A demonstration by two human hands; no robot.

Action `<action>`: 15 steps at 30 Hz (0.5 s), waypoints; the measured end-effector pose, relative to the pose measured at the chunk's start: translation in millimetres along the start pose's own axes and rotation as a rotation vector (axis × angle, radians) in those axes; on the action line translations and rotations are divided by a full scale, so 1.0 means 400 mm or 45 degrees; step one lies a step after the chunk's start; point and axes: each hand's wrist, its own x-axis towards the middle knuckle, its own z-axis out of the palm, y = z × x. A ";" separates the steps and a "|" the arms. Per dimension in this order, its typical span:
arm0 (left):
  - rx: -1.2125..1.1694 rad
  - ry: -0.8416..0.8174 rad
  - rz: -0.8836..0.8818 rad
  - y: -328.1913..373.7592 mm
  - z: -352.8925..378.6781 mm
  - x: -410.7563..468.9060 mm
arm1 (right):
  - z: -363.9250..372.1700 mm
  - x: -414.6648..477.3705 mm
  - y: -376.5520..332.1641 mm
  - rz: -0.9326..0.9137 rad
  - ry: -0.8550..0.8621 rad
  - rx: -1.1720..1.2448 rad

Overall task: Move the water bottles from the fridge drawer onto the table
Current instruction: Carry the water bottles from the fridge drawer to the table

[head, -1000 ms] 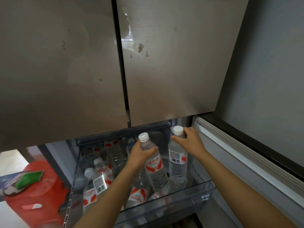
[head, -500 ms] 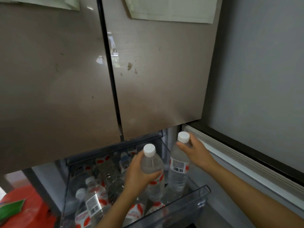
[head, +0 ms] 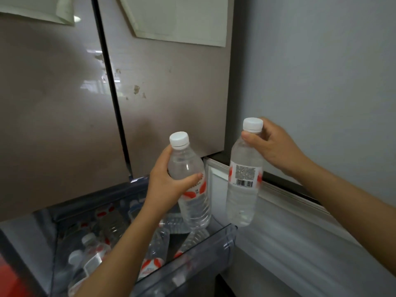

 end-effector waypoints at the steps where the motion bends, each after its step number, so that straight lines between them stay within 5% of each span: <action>1: 0.011 0.022 0.000 0.012 0.006 -0.013 | -0.014 -0.013 -0.001 -0.012 -0.001 -0.009; 7: 0.058 0.159 -0.129 0.050 0.004 -0.120 | -0.030 -0.073 0.032 -0.001 -0.048 0.002; 15: 0.228 0.676 -0.359 0.167 0.023 -0.499 | -0.029 -0.278 0.033 0.073 -0.344 0.236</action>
